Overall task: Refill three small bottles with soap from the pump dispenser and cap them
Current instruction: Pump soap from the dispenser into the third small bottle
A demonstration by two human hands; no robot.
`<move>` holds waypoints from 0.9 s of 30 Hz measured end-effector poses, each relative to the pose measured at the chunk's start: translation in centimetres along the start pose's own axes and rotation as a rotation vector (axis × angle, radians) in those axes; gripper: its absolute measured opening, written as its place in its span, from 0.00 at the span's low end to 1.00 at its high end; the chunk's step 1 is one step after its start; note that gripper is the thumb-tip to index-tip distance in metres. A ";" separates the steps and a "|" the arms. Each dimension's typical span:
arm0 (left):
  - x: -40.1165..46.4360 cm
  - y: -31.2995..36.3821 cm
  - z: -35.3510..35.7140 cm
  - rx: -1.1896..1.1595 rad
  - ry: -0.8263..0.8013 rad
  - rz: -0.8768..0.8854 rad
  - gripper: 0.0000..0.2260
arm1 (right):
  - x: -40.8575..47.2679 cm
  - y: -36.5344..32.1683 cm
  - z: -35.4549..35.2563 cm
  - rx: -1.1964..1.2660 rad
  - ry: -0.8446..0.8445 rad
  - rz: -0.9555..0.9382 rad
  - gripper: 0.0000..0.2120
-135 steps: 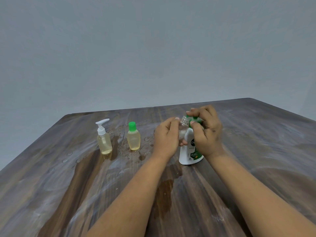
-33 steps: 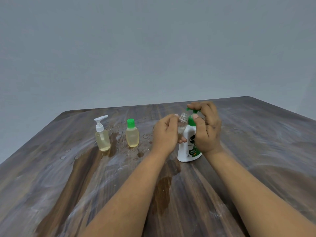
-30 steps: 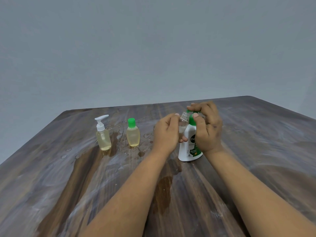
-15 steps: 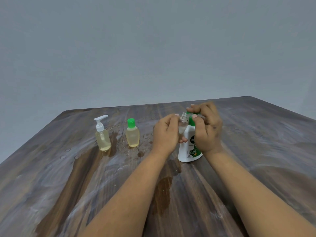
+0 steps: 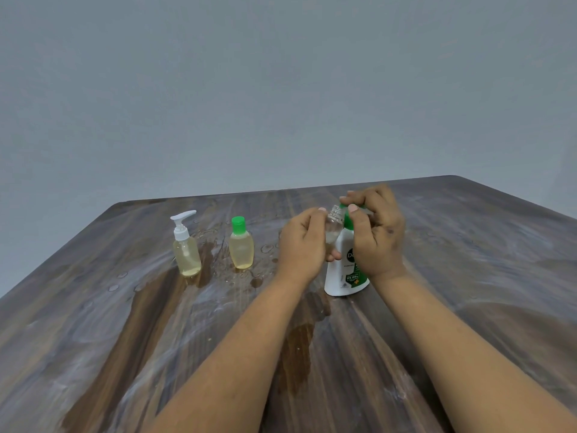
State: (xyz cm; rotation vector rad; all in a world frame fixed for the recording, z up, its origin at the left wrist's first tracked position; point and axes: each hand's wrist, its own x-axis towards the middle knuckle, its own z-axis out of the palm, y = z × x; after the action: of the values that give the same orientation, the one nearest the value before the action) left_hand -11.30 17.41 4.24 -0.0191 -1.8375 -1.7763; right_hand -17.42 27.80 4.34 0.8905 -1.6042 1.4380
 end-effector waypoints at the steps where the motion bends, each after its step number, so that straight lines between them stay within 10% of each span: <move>1: 0.0 0.0 0.0 0.002 -0.001 0.003 0.15 | 0.1 0.0 0.1 0.004 0.004 0.013 0.15; 27: 0.4 -0.7 0.0 -0.009 -0.001 0.012 0.16 | -0.2 0.1 0.3 0.013 0.035 -0.014 0.15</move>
State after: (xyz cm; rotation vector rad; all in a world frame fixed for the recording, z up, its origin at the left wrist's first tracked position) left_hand -11.87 17.19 3.74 -0.0340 -1.8267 -1.7768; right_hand -17.44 27.51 4.13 0.8784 -1.5614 1.4482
